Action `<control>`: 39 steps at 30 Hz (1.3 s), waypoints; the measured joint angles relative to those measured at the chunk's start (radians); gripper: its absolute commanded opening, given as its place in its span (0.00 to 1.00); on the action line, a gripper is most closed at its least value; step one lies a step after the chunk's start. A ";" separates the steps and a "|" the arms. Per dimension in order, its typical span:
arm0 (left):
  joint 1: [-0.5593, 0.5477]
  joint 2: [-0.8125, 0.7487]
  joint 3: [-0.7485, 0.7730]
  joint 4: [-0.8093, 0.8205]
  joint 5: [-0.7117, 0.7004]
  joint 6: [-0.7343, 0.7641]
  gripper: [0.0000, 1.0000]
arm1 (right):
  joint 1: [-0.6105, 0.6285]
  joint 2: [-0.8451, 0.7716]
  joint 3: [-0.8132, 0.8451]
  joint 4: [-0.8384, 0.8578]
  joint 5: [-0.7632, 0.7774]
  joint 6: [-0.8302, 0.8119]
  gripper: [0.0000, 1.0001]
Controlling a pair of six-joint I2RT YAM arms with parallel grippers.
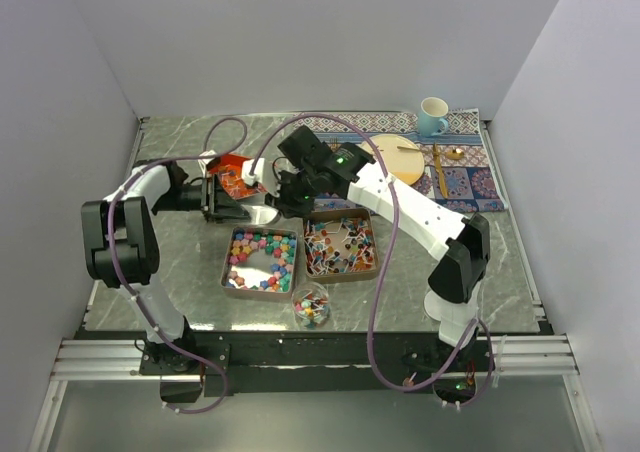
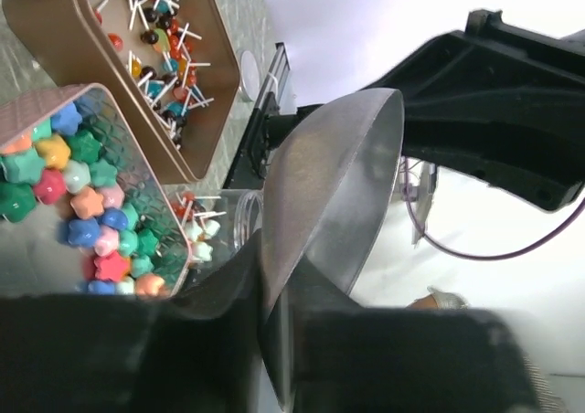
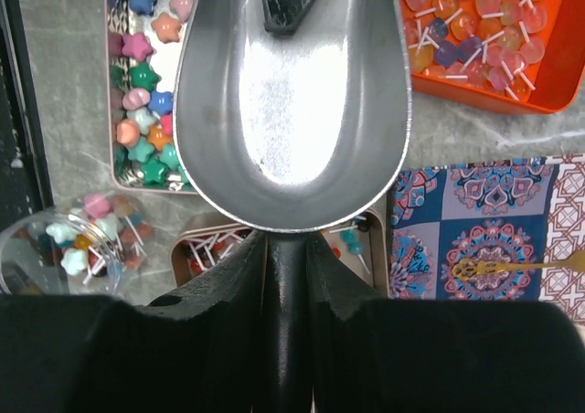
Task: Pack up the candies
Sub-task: Adjust the spatula, then scoop the fake candies from the storage box.
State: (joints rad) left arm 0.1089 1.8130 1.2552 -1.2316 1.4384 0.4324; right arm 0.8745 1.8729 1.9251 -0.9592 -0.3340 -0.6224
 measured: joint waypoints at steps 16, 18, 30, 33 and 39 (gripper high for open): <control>0.339 0.138 0.424 -0.111 0.019 0.039 0.76 | -0.065 0.166 0.311 -0.028 0.140 -0.088 0.00; 0.296 0.148 0.512 0.042 -0.054 -0.109 0.89 | -0.077 0.163 0.278 0.062 0.183 -0.097 0.00; 0.278 0.070 0.357 0.846 -0.795 -0.868 0.84 | -0.112 0.357 0.439 0.163 0.273 -0.378 0.00; 0.277 0.023 0.105 0.903 -0.863 -0.911 0.85 | -0.115 0.382 0.425 0.141 0.298 -0.478 0.00; 0.186 -0.066 -0.104 0.906 -0.940 -0.963 0.85 | -0.115 0.439 0.425 0.134 0.346 -0.663 0.00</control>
State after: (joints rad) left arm 0.2951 1.7470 1.1515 -0.3252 0.4980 -0.5304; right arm 0.7597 2.3116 2.3505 -0.8249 0.0124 -1.2850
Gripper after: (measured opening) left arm 0.848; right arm 0.282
